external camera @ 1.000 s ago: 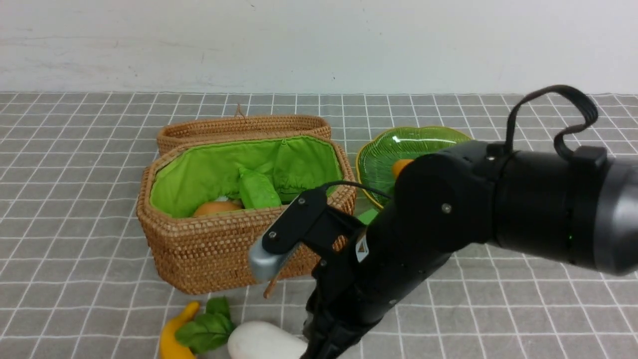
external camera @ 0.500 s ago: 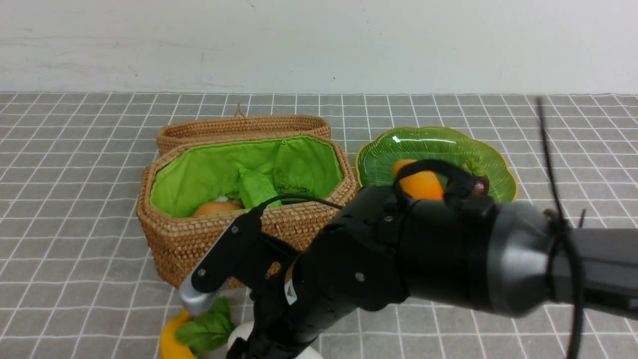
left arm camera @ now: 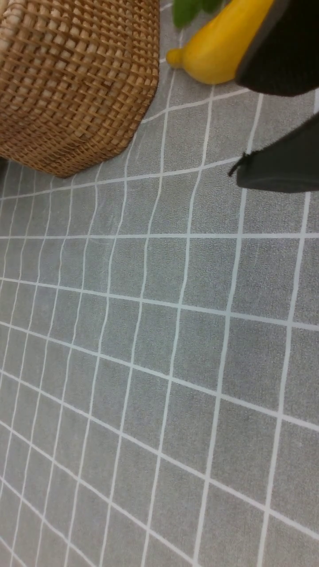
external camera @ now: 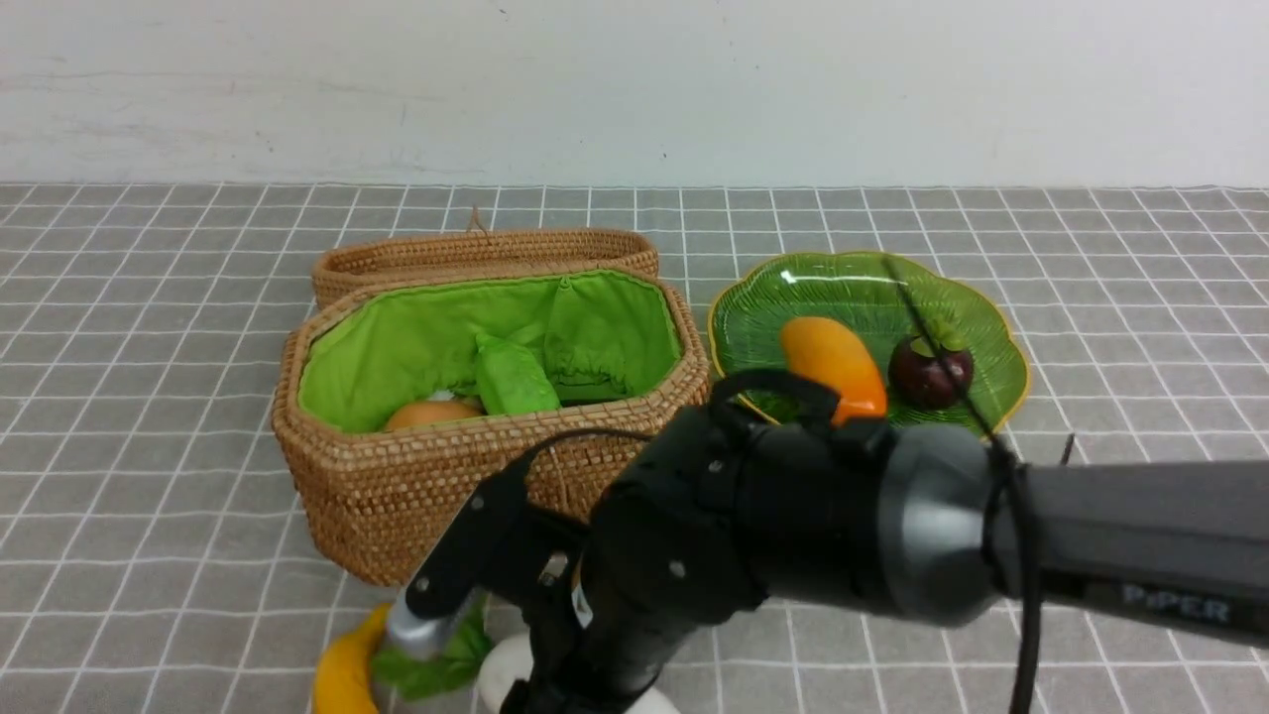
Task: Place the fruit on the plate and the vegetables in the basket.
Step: Take a daikon with your right arm and place it on the basket on the left.
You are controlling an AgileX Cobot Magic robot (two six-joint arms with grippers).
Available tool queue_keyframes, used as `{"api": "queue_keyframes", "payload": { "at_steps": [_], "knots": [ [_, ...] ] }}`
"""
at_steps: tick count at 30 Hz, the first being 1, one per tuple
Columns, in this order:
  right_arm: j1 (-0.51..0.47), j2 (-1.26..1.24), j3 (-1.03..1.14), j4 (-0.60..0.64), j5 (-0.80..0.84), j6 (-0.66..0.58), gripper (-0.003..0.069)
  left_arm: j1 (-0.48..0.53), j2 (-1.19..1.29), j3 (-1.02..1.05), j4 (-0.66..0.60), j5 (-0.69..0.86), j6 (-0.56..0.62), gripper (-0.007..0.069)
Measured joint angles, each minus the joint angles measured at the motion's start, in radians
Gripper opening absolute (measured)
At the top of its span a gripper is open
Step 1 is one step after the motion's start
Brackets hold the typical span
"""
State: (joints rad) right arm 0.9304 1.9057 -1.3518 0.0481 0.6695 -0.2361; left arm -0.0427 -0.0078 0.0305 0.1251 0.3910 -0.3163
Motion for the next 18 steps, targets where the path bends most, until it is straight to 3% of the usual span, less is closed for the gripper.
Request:
{"api": "queue_keyframes", "payload": {
  "at_steps": [6, 10, 12, 18],
  "knots": [
    [-0.041, -0.128, -0.166, -0.003, 0.058, -0.002, 0.0504, 0.000, 0.000, 0.000, 0.000, 0.000, 0.000, 0.0239],
    [-0.090, -0.182, -0.318, 0.004, -0.031, -0.019, 0.0504, 0.000, 0.000, 0.000, 0.000, 0.000, 0.000, 0.0239],
    [-0.148, -0.173, -0.372, 0.005, -0.151, -0.019, 0.0504, 0.000, 0.000, 0.000, 0.000, 0.000, 0.000, 0.0239],
    [-0.241, -0.066, -0.382, 0.007, -0.262, -0.019, 0.0504, 0.000, 0.000, 0.000, 0.000, 0.000, 0.000, 0.0239]
  ]
}}
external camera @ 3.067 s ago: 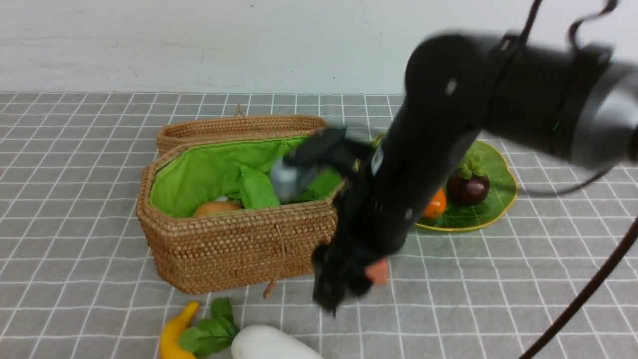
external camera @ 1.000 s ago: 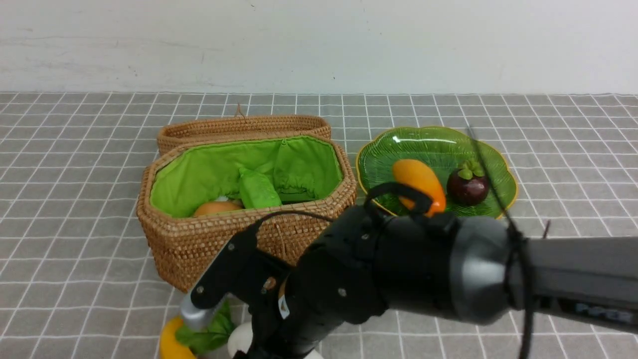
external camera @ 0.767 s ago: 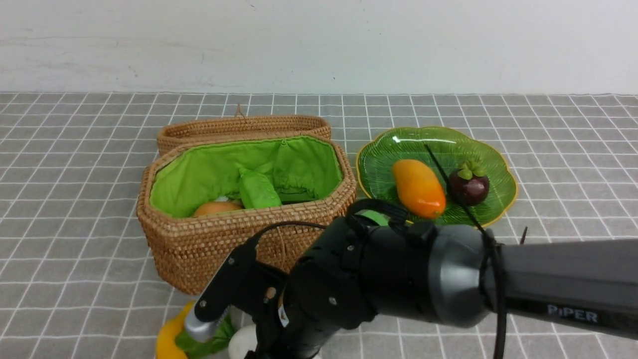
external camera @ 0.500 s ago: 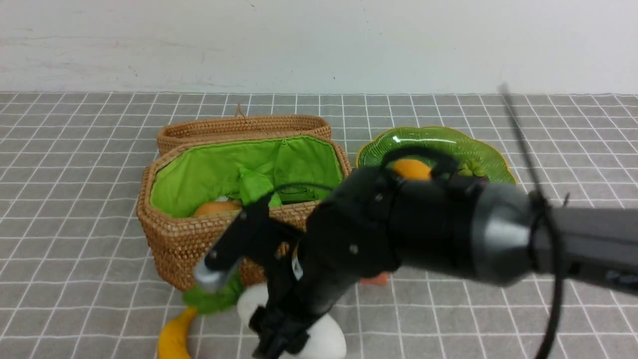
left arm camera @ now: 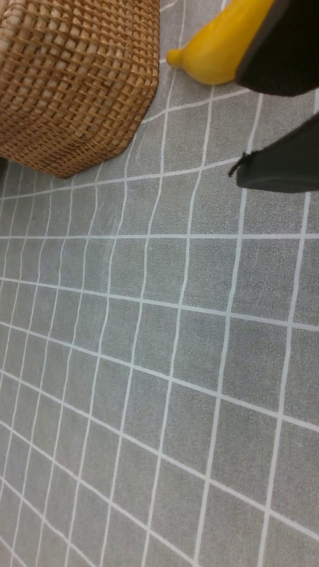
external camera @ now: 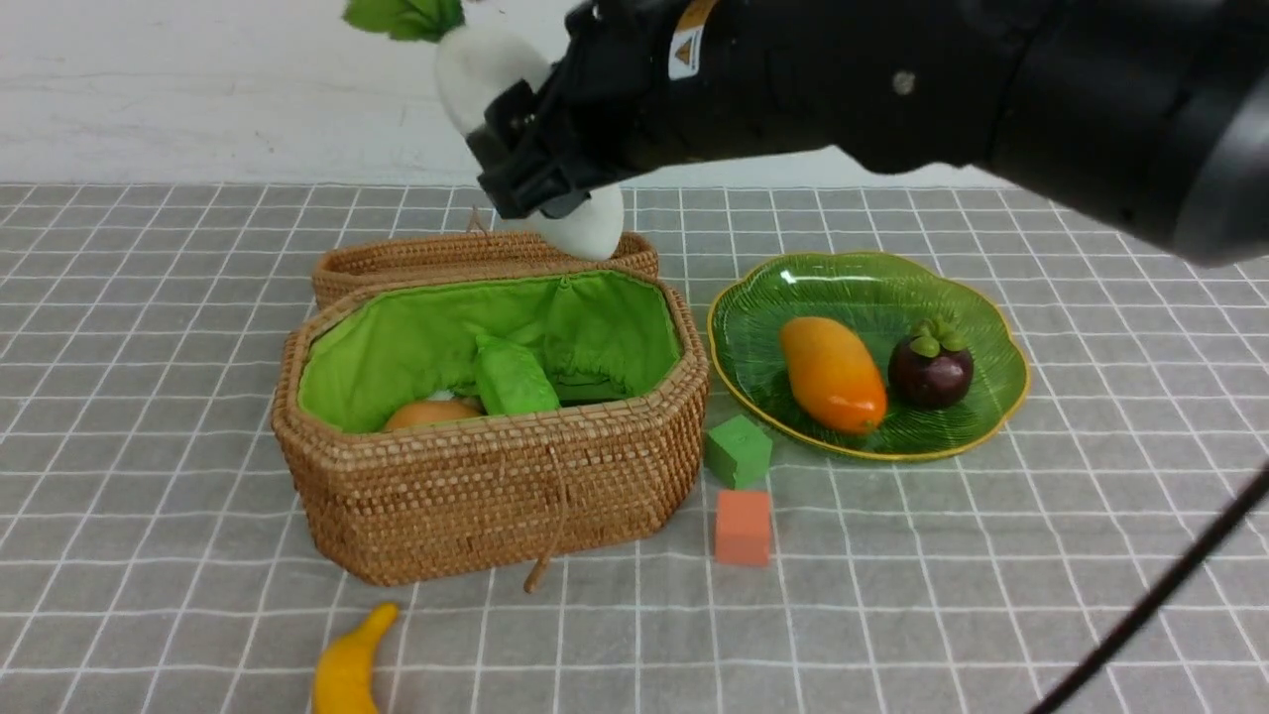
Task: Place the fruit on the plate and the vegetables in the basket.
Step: Take a daikon with your right arm and place it on the basket on the left, then use the right arm to grab a banana and put it into the right plate
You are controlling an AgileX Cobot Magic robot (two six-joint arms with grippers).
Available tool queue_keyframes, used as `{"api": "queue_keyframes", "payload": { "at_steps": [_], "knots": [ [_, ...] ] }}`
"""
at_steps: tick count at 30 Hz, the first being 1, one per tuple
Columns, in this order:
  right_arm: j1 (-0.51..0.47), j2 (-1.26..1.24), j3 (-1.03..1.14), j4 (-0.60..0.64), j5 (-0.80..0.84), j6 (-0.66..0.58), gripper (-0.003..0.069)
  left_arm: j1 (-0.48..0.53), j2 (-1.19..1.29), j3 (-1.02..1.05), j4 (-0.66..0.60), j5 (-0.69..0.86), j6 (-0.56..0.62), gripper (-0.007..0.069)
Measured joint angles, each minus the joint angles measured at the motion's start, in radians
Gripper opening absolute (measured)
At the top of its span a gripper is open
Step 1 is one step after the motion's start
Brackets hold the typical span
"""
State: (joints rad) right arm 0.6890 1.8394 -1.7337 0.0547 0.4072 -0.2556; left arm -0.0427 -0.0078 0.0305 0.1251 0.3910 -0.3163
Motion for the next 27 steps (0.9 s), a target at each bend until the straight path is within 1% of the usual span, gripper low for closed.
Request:
{"api": "queue_keyframes", "payload": {
  "at_steps": [5, 7, 11, 13, 16, 18, 19, 20, 21, 23, 26, 27],
  "knots": [
    [-0.020, 0.099, 0.000, -0.022, 0.001, 0.000, 0.0504, 0.000, 0.000, 0.000, 0.000, 0.000, 0.000, 0.0239],
    [-0.021, 0.140, 0.000, -0.061, 0.002, 0.000, 0.0504, 0.000, 0.000, 0.000, 0.000, 0.000, 0.000, 0.0239],
    [-0.020, 0.146, 0.000, -0.080, 0.004, 0.000, 0.0506, 0.000, 0.000, 0.000, 0.000, 0.000, 0.000, 0.0239],
    [-0.020, 0.141, 0.000, -0.083, 0.005, 0.000, 0.0519, 0.000, 0.000, 0.000, 0.000, 0.000, 0.000, 0.0239],
    [-0.020, 0.110, 0.000, -0.076, 0.075, 0.000, 0.0629, 0.000, 0.000, 0.000, 0.000, 0.000, 0.000, 0.0239],
    [-0.020, 0.096, 0.000, -0.066, 0.108, 0.000, 0.0654, 0.000, 0.000, 0.000, 0.000, 0.000, 0.000, 0.0239],
    [-0.020, 0.080, 0.000, -0.055, 0.145, 0.000, 0.0669, 0.000, 0.000, 0.000, 0.000, 0.000, 0.000, 0.0239],
    [-0.020, 0.046, 0.000, -0.033, 0.230, 0.000, 0.0676, 0.000, 0.000, 0.000, 0.000, 0.000, 0.000, 0.0239],
    [-0.020, 0.042, 0.000, -0.033, 0.230, 0.000, 0.0676, 0.000, 0.000, 0.000, 0.000, 0.000, 0.000, 0.0239],
    [-0.020, -0.006, 0.000, 0.008, 0.355, 0.000, 0.0657, 0.000, 0.000, 0.000, 0.000, 0.000, 0.000, 0.0239],
    [-0.020, -0.044, 0.003, 0.093, 0.447, -0.003, 0.0627, 0.000, 0.000, 0.000, 0.000, 0.000, 0.000, 0.0239],
    [-0.017, -0.055, 0.014, 0.152, 0.461, -0.010, 0.0618, 0.000, 0.000, 0.000, 0.000, 0.000, 0.000, 0.0239]
  ]
}}
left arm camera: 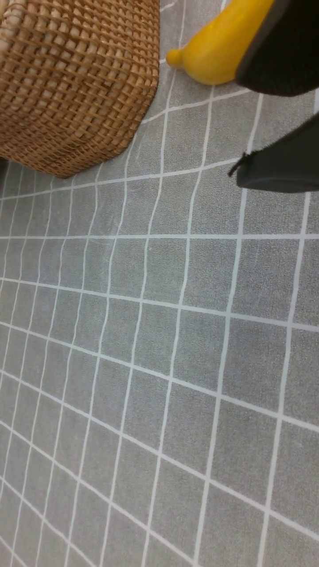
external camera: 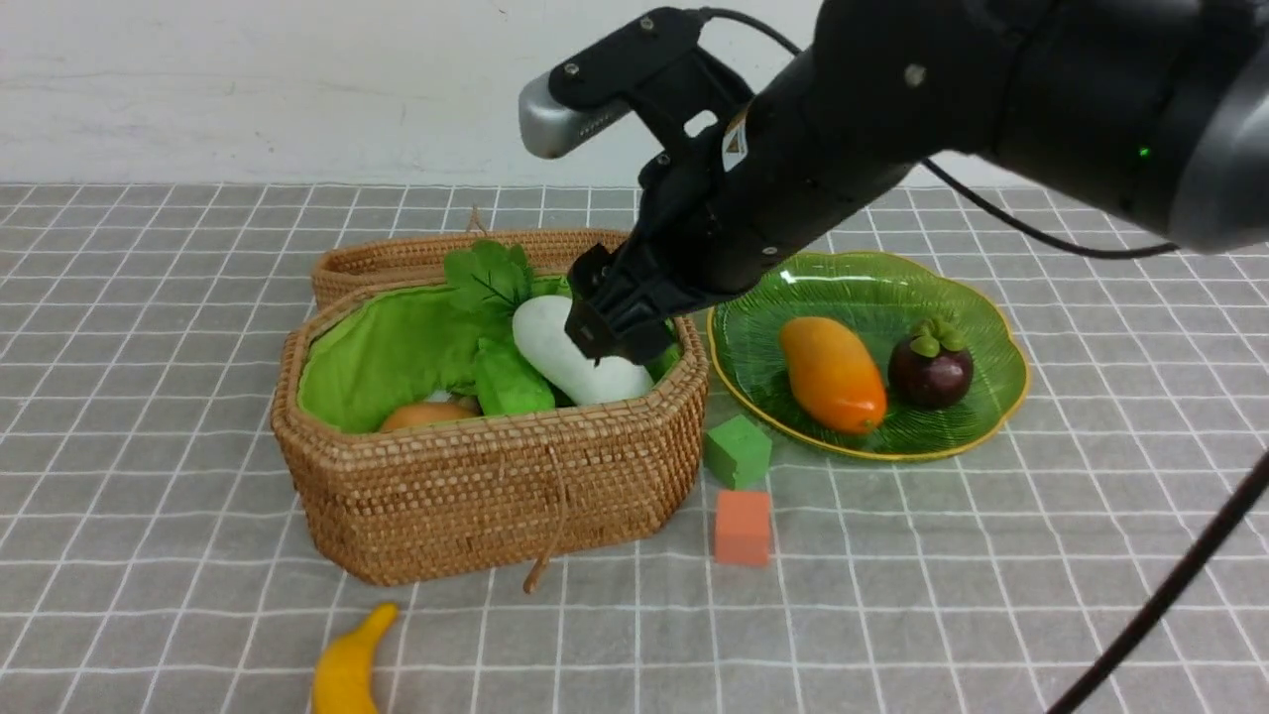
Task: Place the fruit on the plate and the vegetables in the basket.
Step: Use the right arm to grab a banana and put it into the right plate
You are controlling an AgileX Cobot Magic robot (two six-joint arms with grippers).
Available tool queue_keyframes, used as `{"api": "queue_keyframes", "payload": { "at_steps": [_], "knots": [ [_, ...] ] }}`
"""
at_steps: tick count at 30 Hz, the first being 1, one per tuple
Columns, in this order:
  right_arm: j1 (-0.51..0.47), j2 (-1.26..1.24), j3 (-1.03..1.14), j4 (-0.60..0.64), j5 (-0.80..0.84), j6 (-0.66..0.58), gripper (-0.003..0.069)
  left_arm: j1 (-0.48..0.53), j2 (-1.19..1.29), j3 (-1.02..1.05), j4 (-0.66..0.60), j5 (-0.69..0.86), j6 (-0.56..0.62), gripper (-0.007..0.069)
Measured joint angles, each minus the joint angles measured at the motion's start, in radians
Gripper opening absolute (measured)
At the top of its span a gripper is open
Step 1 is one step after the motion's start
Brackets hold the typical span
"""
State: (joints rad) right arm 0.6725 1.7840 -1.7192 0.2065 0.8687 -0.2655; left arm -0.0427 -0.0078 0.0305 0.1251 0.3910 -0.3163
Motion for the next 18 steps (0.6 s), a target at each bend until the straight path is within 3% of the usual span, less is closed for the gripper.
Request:
{"api": "queue_keyframes", "payload": {
  "at_steps": [5, 10, 18],
  "knots": [
    [0.108, -0.017, 0.126, 0.134, -0.039, -0.094, 0.0604, 0.000, 0.000, 0.000, 0.000, 0.000, 0.000, 0.0239],
    [0.267, 0.024, 0.250, 0.110, -0.079, -0.118, 0.0601, 0.000, 0.000, 0.000, 0.000, 0.000, 0.000, 0.0239],
    [0.327, 0.158, 0.269, 0.104, -0.169, -0.153, 0.0592, 0.000, 0.000, 0.000, 0.000, 0.000, 0.000, 0.0239]
  ]
}}
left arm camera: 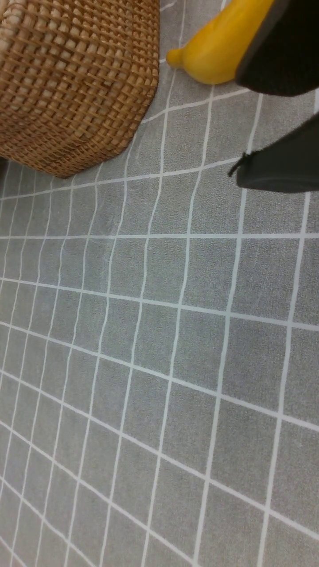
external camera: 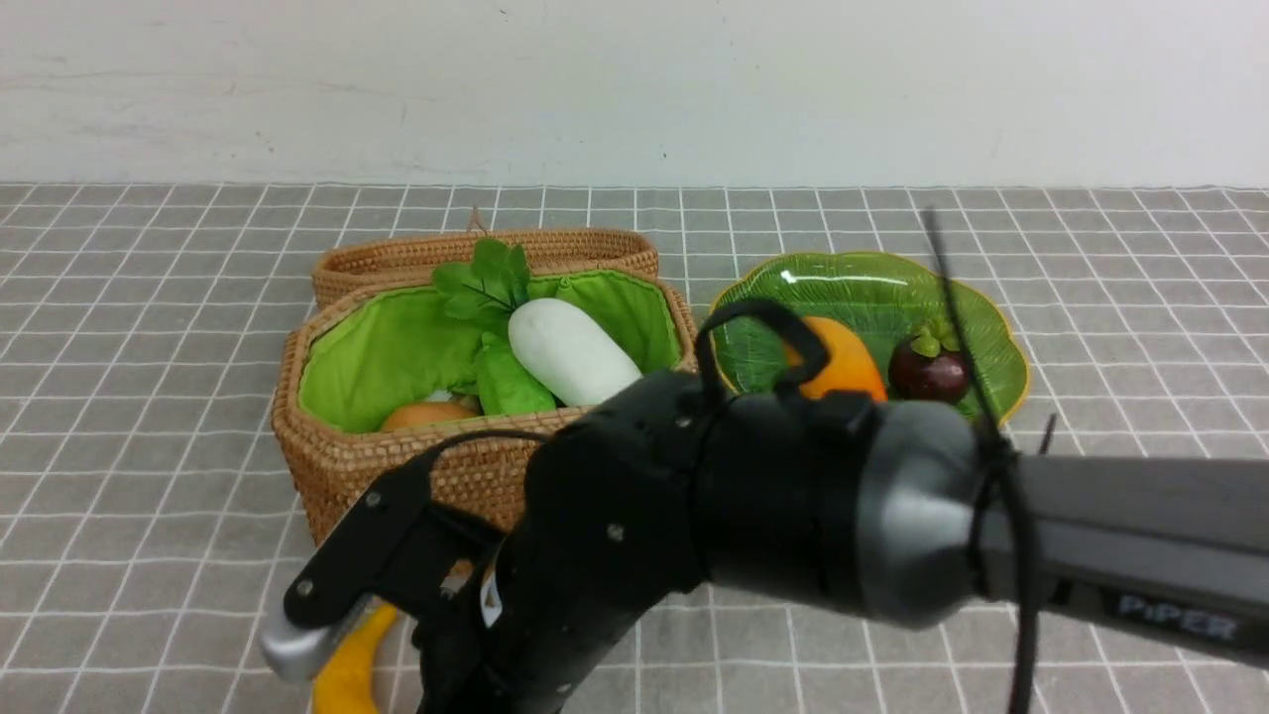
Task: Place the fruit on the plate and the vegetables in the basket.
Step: Use the right arm to grab a banana and put it into the right plate
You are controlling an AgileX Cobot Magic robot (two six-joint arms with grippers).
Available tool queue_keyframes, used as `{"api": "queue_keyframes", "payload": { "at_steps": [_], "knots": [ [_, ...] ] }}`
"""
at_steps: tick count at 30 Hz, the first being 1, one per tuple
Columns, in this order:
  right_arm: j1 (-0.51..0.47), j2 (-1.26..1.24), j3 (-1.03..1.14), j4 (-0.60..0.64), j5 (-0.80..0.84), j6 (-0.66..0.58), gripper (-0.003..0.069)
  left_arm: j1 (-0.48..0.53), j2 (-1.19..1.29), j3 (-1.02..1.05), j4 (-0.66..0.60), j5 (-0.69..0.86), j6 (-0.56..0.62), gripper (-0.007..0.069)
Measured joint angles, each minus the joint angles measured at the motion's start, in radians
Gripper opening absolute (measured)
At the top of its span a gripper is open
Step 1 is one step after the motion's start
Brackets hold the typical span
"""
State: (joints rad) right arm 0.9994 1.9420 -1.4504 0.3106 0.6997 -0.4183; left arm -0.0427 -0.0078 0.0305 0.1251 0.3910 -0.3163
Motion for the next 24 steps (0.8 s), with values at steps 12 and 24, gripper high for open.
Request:
{"api": "queue_keyframes", "payload": {
  "at_steps": [12, 24],
  "knots": [
    [0.003, 0.142, 0.000, 0.050, -0.104, -0.221, 0.0520, 0.000, 0.000, 0.000, 0.000, 0.000, 0.000, 0.0239],
    [0.003, 0.003, -0.132, 0.097, 0.160, -0.225, 0.0309, 0.000, 0.000, 0.000, 0.000, 0.000, 0.000, 0.0239]
  ]
}}
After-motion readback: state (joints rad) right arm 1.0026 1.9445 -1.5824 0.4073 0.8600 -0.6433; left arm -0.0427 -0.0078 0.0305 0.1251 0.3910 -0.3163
